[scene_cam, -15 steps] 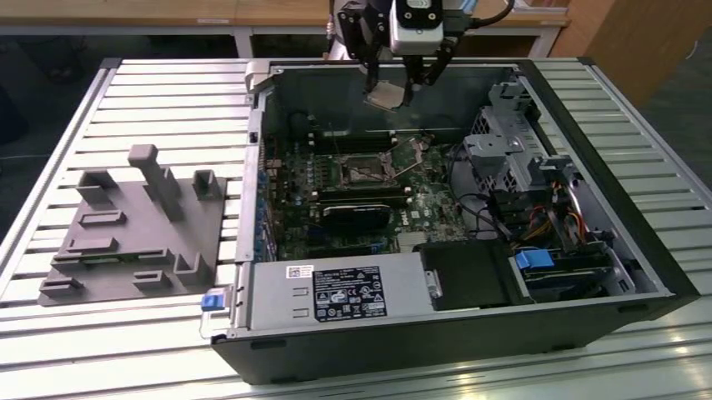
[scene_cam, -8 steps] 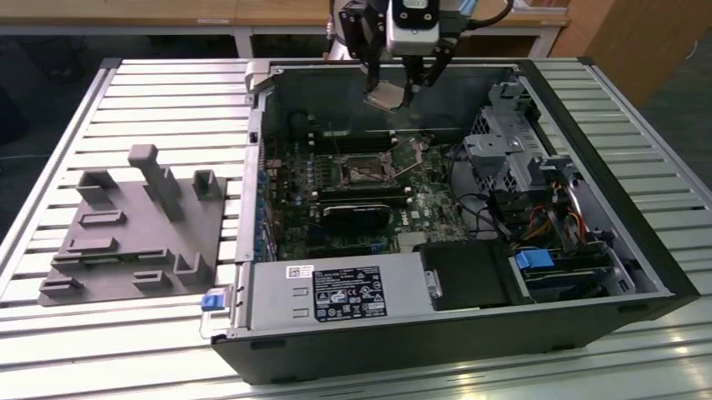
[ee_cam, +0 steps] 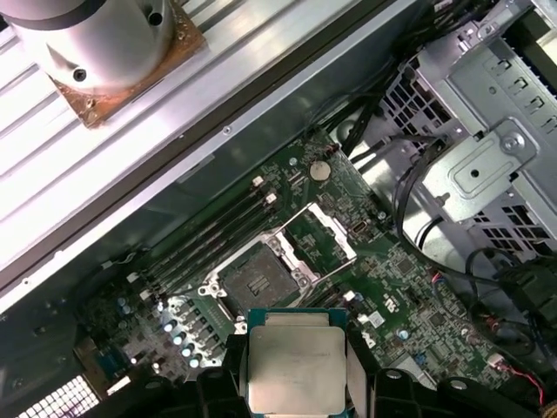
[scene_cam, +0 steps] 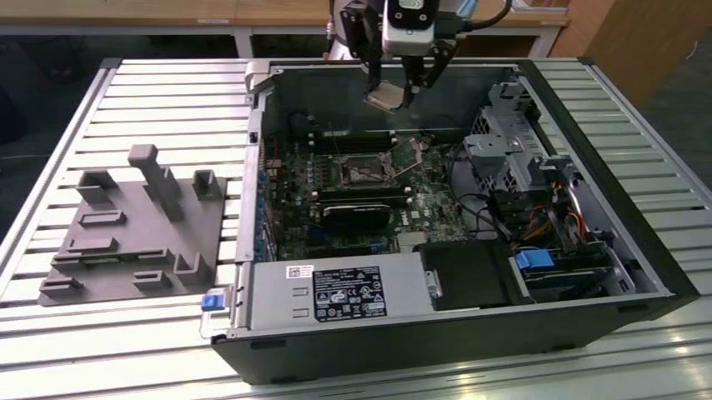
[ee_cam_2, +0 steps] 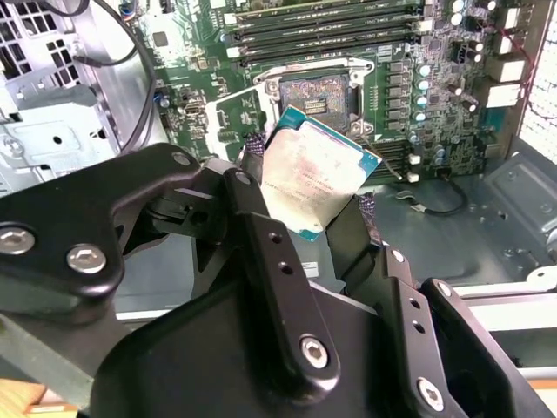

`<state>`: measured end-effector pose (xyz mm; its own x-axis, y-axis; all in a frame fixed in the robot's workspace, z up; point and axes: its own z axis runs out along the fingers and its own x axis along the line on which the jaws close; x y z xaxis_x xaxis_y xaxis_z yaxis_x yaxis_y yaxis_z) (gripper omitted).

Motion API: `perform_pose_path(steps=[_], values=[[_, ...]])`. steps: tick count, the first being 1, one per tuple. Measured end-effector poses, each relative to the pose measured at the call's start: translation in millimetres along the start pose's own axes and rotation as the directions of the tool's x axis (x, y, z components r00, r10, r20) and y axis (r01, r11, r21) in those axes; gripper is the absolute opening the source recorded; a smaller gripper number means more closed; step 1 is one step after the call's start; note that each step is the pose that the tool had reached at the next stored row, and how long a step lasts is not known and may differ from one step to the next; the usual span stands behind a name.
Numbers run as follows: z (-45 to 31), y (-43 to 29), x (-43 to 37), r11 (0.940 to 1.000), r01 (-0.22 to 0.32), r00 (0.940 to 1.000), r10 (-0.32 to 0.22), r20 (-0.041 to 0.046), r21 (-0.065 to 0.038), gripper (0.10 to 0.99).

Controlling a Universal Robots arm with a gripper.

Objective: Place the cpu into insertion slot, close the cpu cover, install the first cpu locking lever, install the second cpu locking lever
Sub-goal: 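Place the cpu into insertion slot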

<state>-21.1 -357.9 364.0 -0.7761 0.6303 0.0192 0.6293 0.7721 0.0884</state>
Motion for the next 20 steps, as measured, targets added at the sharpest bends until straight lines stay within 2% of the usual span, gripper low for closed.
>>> perform_pose_path(steps=[20], values=[[1.0, 0.0, 0.0, 0.9956, -0.094, 0.9956, 0.094, 0.0083, -0.002, 0.537]])
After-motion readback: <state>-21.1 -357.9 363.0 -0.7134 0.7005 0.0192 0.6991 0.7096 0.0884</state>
